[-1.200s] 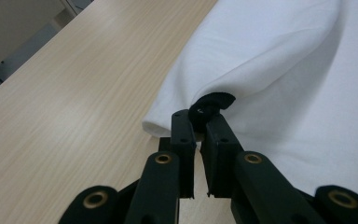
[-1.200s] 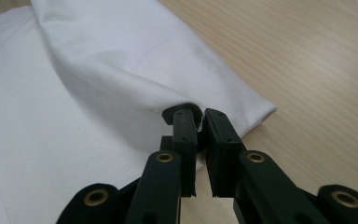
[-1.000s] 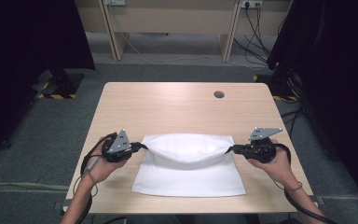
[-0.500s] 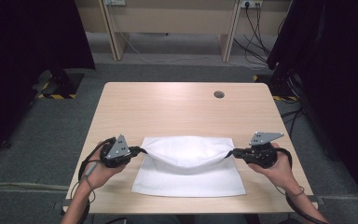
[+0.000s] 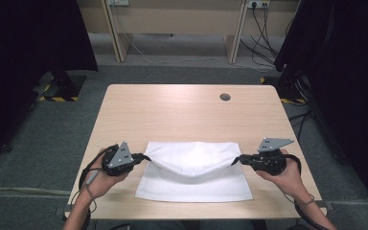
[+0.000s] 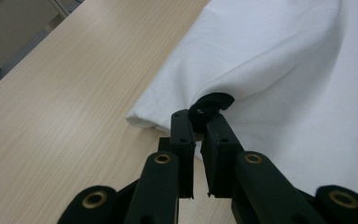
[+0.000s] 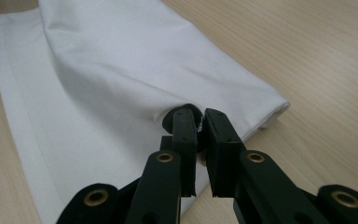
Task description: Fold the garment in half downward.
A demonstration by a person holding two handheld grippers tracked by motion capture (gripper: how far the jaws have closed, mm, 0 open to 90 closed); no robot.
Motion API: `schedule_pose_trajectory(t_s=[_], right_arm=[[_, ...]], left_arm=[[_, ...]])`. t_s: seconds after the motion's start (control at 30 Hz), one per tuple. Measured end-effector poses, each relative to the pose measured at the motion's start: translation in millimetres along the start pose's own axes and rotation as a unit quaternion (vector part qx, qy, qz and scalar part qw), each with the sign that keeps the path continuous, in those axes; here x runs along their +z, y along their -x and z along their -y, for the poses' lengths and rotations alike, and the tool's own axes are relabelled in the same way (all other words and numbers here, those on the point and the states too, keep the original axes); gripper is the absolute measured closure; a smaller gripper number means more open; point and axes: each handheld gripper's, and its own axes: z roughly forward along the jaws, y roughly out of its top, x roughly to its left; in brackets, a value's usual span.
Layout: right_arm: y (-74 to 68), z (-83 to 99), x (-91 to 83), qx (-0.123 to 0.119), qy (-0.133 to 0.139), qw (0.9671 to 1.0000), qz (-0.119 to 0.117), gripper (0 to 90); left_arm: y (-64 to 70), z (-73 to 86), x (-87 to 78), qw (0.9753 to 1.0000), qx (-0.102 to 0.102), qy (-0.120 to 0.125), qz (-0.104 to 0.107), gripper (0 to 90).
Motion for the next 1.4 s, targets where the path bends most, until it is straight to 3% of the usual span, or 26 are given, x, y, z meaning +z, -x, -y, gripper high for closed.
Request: schedule_pose_trajectory(t_s=[0.43,0.9,1.4], right_arm=[[-6.8,5.7,-6.4,-0.006,0.000,1.0000,-0.001,83.6],[-11.9,8.5,-12.9,-0.011,0.001,0.9999,-0.003,83.6],[-19.4,11.9,-19.3,-0.020,-0.002,0.9998,-0.008,83.6]], left_arm=[[13.0,0.5,-7.8,0.9999,0.013,-0.004,0.003,82.5],[18.9,0.9,-15.7,0.9999,0.015,0.003,-0.003,82.5],[27.6,-4.4,-28.1,0.9995,0.031,0.006,-0.002,82.5]])
